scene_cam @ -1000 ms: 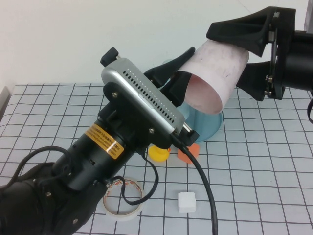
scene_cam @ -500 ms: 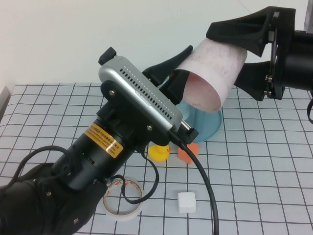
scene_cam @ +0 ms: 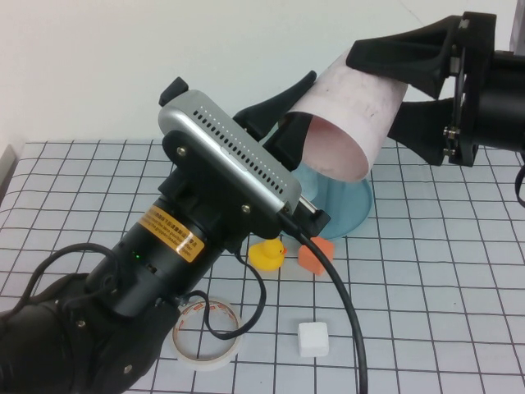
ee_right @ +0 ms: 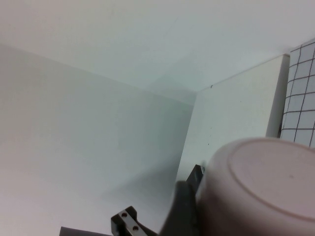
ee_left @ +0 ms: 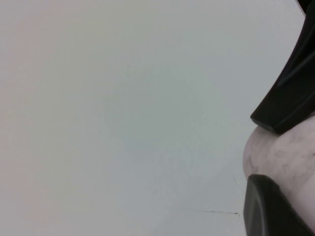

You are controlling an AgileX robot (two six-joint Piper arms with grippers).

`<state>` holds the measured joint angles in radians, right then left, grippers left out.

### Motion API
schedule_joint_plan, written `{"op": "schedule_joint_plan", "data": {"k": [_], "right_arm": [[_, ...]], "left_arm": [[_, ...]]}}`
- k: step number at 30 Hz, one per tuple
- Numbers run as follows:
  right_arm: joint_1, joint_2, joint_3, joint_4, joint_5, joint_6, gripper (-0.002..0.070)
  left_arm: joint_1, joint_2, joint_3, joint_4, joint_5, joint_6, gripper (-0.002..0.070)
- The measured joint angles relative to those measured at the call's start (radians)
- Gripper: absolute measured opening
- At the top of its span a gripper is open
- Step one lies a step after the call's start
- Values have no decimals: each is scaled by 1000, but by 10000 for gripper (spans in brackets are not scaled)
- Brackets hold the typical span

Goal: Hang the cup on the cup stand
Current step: Adjust the cup with two arms

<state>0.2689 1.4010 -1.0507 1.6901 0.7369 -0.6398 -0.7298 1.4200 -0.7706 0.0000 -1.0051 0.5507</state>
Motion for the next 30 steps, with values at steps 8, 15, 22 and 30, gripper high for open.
{"op": "schedule_joint_plan", "data": {"k": [8, 15, 22, 30], "right_arm": [[0, 0, 0, 5, 0, -22, 578], [0, 0, 0, 5, 0, -25, 578], [0, 0, 0, 5, 0, -27, 578], [0, 0, 0, 5, -8, -32, 578]], "left_arm": [[0, 0, 0, 0, 0, 0, 6], [0, 0, 0, 0, 0, 0, 6], [0, 0, 0, -7, 14, -9, 27], [0, -2, 0, 0, 47, -87, 327]]}}
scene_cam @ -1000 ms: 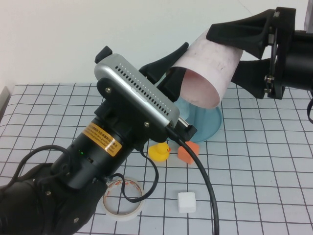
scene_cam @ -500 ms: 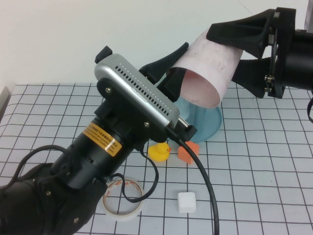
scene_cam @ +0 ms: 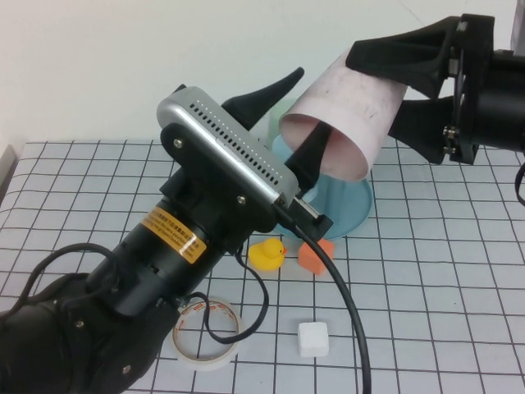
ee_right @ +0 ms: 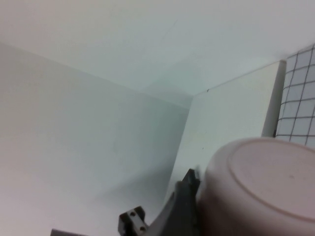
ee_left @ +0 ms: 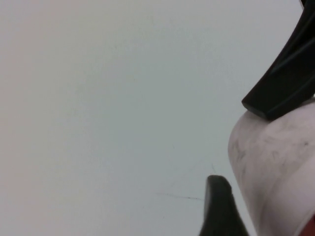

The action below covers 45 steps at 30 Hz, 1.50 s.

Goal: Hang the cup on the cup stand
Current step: Adjust the cup with two arms, then place the cup on the cup holder

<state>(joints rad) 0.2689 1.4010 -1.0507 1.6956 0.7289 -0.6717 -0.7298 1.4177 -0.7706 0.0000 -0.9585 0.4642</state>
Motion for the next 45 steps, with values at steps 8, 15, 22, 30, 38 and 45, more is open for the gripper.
{"op": "schedule_joint_plan", "data": {"k": [8, 15, 22, 30, 38, 45], "right_arm": [[-10, 0, 0, 0, -89, -139, 578], [-49, 0, -46, 2, -198, -448, 578], [-50, 0, -101, 4, -221, -906, 578], [-50, 53, -103, 4, -260, -1191, 578], [-50, 189, -189, 4, -257, -1208, 578], [-50, 280, -269, 4, -257, -1210, 578]], "left_arm": [[0, -49, 0, 0, 99, -6, 431], [0, -149, 10, -7, 363, -101, 435], [0, -283, 10, -11, 862, -181, 435], [0, -378, 10, -20, 1456, -234, 358], [0, -410, 10, 150, 1878, -443, 58], [0, -646, 10, 255, 1950, -612, 4]]}}
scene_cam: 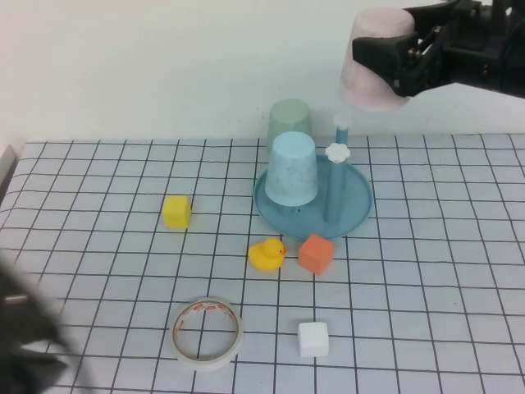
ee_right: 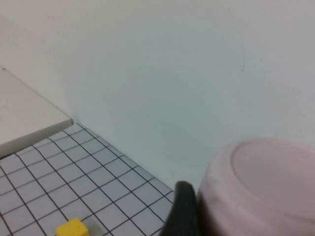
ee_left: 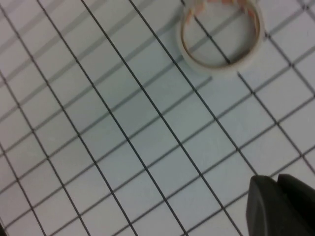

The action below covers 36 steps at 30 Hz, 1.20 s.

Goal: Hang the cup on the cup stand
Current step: Place the cup on the cup holder

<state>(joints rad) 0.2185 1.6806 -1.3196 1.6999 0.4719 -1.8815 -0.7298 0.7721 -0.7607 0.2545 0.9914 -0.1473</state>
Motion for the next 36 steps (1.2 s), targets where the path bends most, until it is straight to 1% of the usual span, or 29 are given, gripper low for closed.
{"op": "schedule_joint_plan", "data": {"k": [6, 13, 17, 25, 36], "right_arm": [[0, 62, -30, 0, -14, 0, 578], [0, 117, -42, 2, -69, 0, 578], [0, 150, -94, 4, -72, 0, 578], [0, 242, -195, 6, -78, 0, 578], [0, 371, -290, 7, -79, 0, 578]], "left_arm": [[0, -294, 0, 5, 26, -65, 0], [0, -515, 2, 16, 22, -101, 0], [0, -548, 51, 21, 6, -118, 0], [0, -548, 203, -24, -43, -181, 0], [0, -548, 219, -23, -79, -193, 0]]}}
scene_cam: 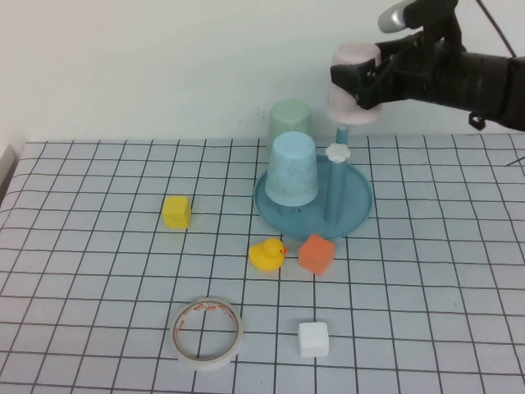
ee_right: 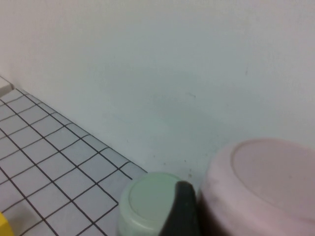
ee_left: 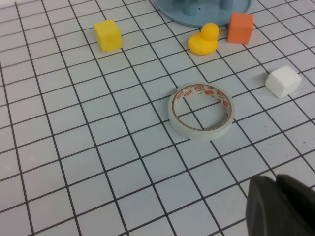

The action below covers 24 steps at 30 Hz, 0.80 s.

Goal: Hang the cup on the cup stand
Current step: Place the cup on the cup holder

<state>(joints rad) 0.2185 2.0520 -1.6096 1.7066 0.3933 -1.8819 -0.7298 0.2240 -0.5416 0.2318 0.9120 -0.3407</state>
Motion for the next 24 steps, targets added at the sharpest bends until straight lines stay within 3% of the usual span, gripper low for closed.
{"op": "schedule_joint_plan", "data": {"k": [12, 17, 24], "right_arm": [[0, 117, -99, 0, 25, 33, 578], [0, 154, -126, 0, 27, 37, 669], [0, 160, -128, 0, 69, 39, 676]], "left_arm": [[0, 0, 0, 2, -4, 0, 0], [0, 0, 0, 2, -4, 0, 0], [0, 0, 0, 2, -4, 0, 0]]}}
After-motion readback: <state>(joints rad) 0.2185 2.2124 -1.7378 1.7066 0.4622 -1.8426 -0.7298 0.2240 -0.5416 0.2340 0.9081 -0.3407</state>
